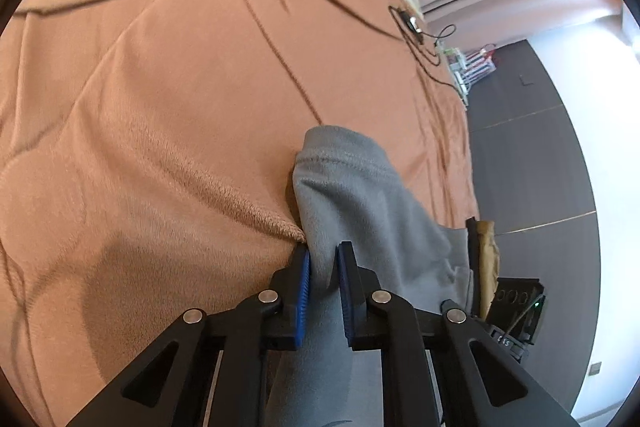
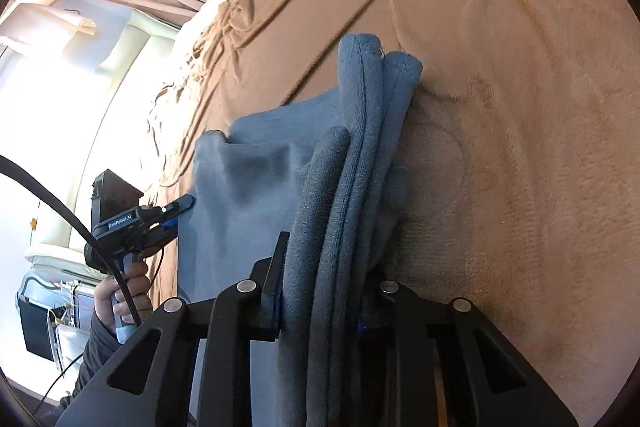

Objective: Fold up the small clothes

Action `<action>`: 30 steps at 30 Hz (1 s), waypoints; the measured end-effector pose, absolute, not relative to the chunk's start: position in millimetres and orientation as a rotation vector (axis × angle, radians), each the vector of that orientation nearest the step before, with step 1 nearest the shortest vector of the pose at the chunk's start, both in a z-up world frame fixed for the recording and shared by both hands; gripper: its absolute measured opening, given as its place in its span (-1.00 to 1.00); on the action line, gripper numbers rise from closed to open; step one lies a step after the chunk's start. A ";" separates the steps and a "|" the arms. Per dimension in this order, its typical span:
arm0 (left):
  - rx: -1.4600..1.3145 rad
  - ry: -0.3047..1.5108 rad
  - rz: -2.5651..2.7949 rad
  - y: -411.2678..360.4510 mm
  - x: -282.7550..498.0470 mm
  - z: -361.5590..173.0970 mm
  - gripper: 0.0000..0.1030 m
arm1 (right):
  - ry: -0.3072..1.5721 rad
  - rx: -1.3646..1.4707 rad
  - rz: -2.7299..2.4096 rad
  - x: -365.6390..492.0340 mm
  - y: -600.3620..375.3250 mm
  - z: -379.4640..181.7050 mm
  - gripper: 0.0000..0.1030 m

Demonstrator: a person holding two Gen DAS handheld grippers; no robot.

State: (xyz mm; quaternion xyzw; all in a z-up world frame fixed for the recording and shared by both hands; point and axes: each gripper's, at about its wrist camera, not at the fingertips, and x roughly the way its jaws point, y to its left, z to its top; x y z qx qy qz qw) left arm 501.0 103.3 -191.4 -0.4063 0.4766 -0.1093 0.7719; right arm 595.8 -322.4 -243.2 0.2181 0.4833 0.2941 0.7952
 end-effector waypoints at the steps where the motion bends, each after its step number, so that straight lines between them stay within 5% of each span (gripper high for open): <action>1: -0.881 1.037 -0.236 103.4 501.6 -191.5 -0.70 | 1.039 0.464 0.626 593.9 -322.9 -242.9 -0.57; 4: -0.893 1.058 -0.226 105.7 506.0 -195.3 -0.52 | 1.067 0.473 0.595 595.9 -324.9 -250.8 -0.44; 8: -0.896 1.084 -0.222 103.7 510.2 -203.1 0.02 | 1.072 0.515 0.593 593.0 -334.3 -253.5 -0.33; 14: -0.886 1.098 -0.242 100.4 517.0 -209.4 0.03 | 1.068 0.512 0.597 588.3 -334.9 -252.0 -0.22; 17: -0.891 1.092 -0.257 99.3 525.4 -210.8 0.02 | 1.065 0.517 0.616 589.4 -334.3 -252.1 0.02; 25: -0.861 1.100 -0.284 92.0 553.6 -218.8 -0.48 | 1.015 0.554 0.639 602.3 -331.4 -262.1 -0.01; 30: -0.874 1.081 -0.289 96.2 549.0 -213.3 -0.80 | 1.028 0.540 0.599 599.3 -338.9 -266.9 -0.54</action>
